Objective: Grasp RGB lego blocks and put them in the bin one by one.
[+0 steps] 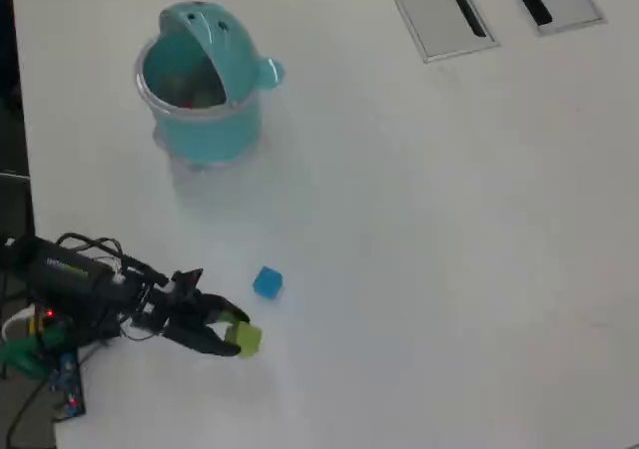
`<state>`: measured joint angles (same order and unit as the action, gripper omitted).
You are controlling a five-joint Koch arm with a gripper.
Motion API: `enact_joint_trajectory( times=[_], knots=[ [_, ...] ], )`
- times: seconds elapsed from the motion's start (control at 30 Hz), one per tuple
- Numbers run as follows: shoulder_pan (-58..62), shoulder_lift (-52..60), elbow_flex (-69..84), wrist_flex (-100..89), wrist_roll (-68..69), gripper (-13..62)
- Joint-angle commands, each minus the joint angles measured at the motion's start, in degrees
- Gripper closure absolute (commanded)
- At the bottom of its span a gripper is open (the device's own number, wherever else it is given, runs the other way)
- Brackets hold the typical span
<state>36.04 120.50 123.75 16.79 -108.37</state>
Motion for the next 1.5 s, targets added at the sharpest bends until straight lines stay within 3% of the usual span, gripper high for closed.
enact_joint_trajectory(
  times=[0.0, 0.03, 0.3, 0.37, 0.67, 0.73, 0.8, 1.0, 1.3, 1.47],
  knots=[
    [-1.14, 2.81, -2.99, -5.89, 0.26, 52.4],
    [-3.87, 4.57, -2.46, -5.89, 0.26, 56.7],
    [-14.15, 11.16, 0.70, -5.89, -1.14, 56.7],
    [-22.24, 14.33, 2.20, -5.89, -3.34, 56.7],
    [-33.57, 14.94, 2.46, -10.63, -7.65, 56.8],
    [-49.48, 14.68, 5.10, -24.43, -9.32, 56.8],
    [-57.30, 14.50, 5.54, -26.10, -12.39, 58.3],
    [-67.41, 14.41, 4.75, -24.61, -19.25, 58.3],
    [-78.84, 10.28, 0.88, -23.55, -25.49, 58.4],
    [-86.31, -7.03, -19.78, -19.07, -26.98, 59.6]
  ],
)
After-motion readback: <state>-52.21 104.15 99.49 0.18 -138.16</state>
